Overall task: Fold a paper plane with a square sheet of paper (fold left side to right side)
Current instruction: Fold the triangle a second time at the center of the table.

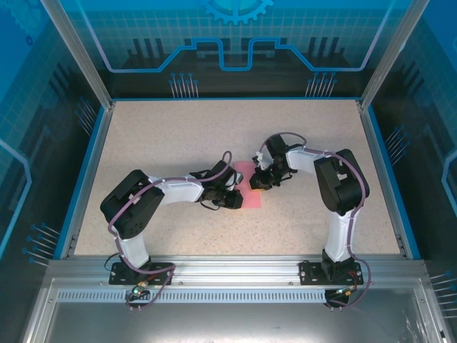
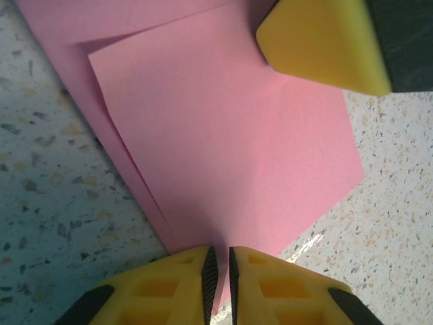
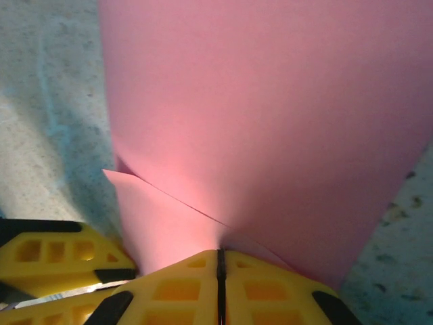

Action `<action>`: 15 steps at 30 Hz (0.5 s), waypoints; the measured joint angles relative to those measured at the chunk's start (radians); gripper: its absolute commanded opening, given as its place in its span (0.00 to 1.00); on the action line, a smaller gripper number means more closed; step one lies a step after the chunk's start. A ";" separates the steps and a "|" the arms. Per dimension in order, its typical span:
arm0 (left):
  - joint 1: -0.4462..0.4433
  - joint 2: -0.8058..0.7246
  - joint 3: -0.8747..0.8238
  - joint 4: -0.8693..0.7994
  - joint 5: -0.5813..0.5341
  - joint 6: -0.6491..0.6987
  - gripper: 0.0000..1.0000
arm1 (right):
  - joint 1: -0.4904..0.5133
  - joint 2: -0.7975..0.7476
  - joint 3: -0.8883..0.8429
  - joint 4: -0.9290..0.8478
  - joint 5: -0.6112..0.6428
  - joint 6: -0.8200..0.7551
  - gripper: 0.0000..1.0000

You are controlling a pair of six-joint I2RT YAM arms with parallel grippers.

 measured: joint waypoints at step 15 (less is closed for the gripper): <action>0.000 -0.035 0.051 -0.056 0.042 -0.003 0.19 | 0.002 0.003 0.010 -0.018 0.010 0.000 0.09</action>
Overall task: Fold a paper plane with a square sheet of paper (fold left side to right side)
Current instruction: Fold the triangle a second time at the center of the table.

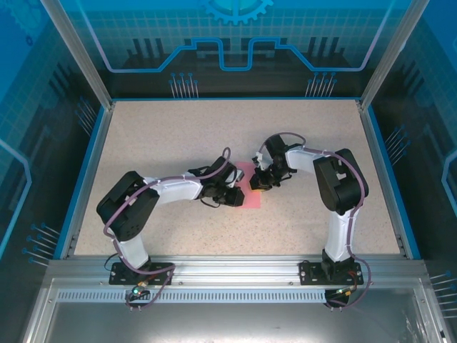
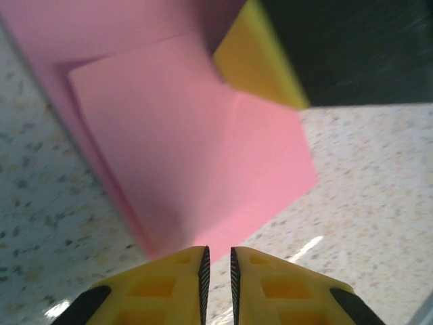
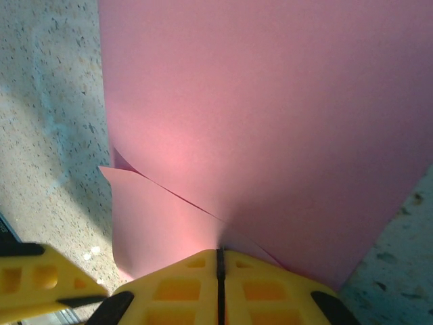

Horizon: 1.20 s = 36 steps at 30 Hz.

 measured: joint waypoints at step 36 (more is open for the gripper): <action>0.059 0.063 -0.063 0.132 0.110 -0.023 0.18 | 0.002 0.004 0.004 -0.010 0.003 0.000 0.09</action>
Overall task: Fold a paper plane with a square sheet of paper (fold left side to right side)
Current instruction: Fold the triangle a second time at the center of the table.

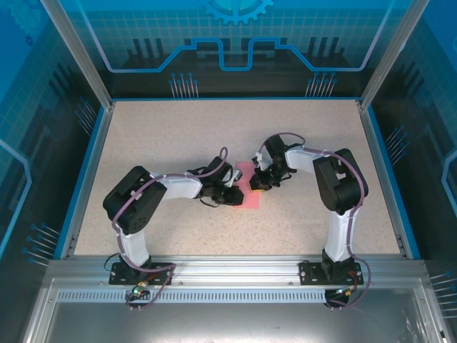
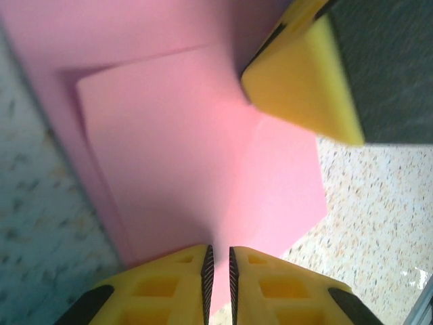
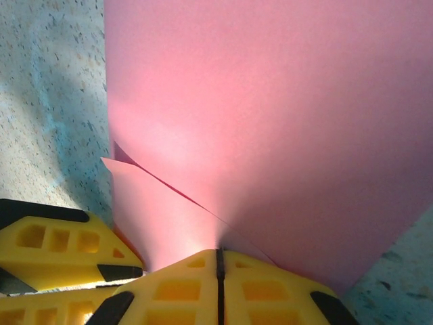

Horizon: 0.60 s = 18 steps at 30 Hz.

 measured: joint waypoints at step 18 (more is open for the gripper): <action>0.063 -0.166 -0.150 -0.050 0.045 -0.002 0.28 | 0.001 -0.001 0.010 -0.001 -0.015 0.013 0.26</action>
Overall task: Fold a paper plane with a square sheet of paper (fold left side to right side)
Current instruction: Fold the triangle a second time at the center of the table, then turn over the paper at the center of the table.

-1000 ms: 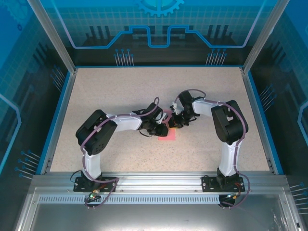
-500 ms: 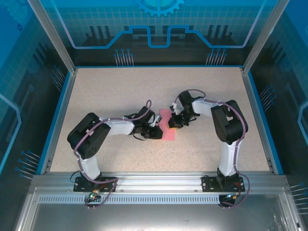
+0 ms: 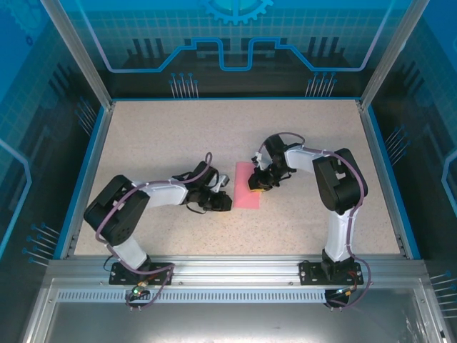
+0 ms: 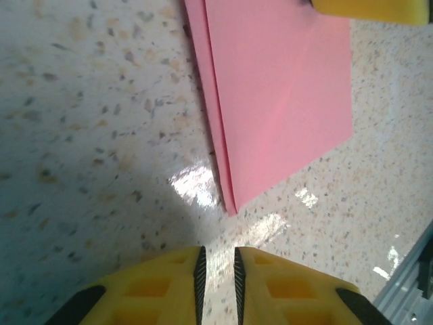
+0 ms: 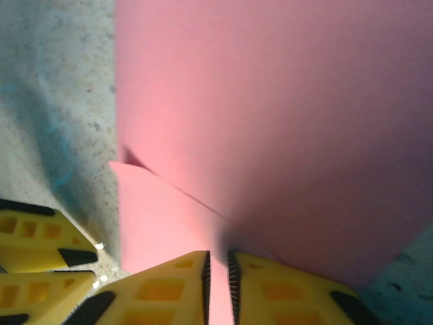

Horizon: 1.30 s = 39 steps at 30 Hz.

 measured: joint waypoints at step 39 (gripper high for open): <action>0.056 0.119 0.197 0.084 -0.010 0.003 0.56 | -0.109 -0.114 -0.190 0.246 -0.169 0.084 0.54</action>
